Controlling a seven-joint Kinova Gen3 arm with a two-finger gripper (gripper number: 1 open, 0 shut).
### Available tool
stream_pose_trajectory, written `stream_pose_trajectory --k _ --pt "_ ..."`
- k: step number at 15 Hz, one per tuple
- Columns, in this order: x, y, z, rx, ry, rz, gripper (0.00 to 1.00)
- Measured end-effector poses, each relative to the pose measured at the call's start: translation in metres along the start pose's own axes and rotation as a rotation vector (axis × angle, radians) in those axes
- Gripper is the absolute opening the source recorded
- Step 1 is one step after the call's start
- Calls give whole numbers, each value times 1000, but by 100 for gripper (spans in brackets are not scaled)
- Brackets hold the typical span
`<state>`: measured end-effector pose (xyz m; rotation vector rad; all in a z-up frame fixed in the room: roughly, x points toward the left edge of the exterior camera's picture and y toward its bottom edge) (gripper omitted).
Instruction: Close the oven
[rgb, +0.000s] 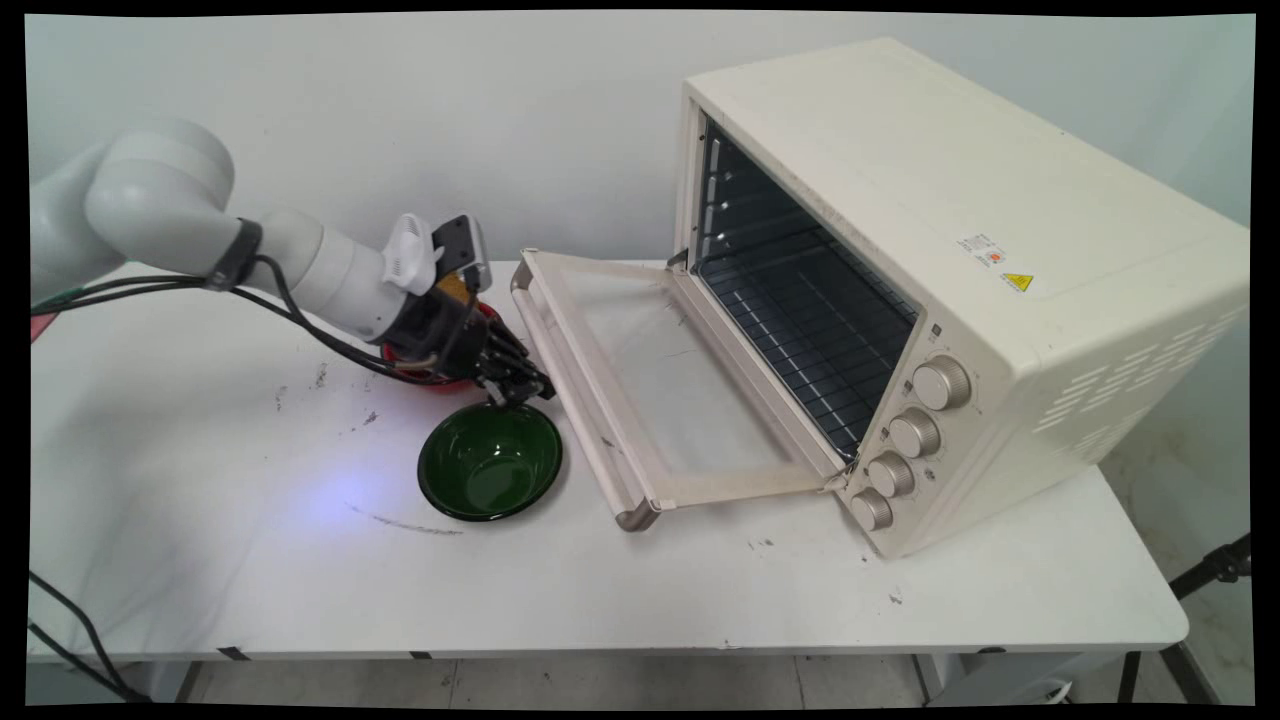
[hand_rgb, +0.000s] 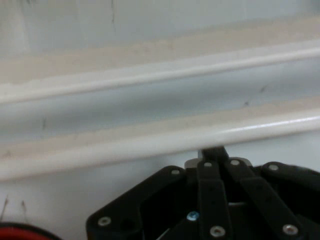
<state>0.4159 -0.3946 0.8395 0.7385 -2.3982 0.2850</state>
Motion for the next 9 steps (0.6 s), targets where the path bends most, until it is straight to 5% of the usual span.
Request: stream_pose_trajectory --k 9 --pt "28 -10 4 16 116 -1 0"
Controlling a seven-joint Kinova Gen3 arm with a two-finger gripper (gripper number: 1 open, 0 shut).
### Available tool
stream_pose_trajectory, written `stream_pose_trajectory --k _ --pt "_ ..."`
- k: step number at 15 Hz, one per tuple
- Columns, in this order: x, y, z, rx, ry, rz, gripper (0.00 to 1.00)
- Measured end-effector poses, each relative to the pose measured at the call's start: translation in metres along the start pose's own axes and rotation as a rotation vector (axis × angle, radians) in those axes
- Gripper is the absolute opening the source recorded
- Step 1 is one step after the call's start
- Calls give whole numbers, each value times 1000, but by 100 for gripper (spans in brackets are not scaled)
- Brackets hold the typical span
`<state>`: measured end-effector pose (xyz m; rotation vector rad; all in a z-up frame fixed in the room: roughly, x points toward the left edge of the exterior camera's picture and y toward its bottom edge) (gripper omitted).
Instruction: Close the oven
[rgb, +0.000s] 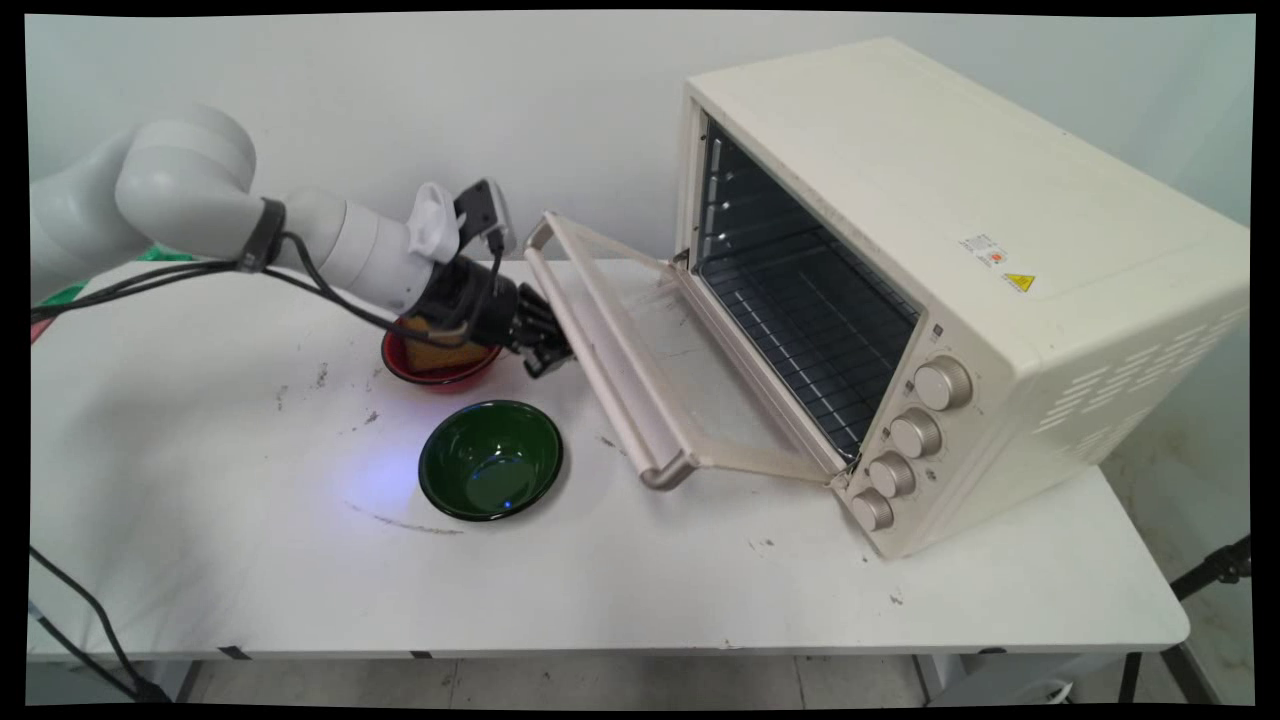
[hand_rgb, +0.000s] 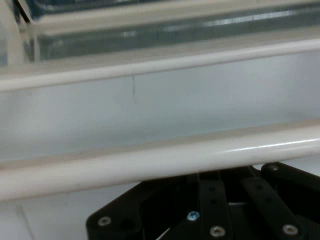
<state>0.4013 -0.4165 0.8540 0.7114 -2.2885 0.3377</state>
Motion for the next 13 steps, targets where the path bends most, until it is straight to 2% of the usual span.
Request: stream_pose_trajectory --k 5,9,13 --pt "30 -6 -18 13 93 -13 0" --pt "64 -12 -37 24 182 -11 0" --pt "83 -17 -59 26 242 6 0"
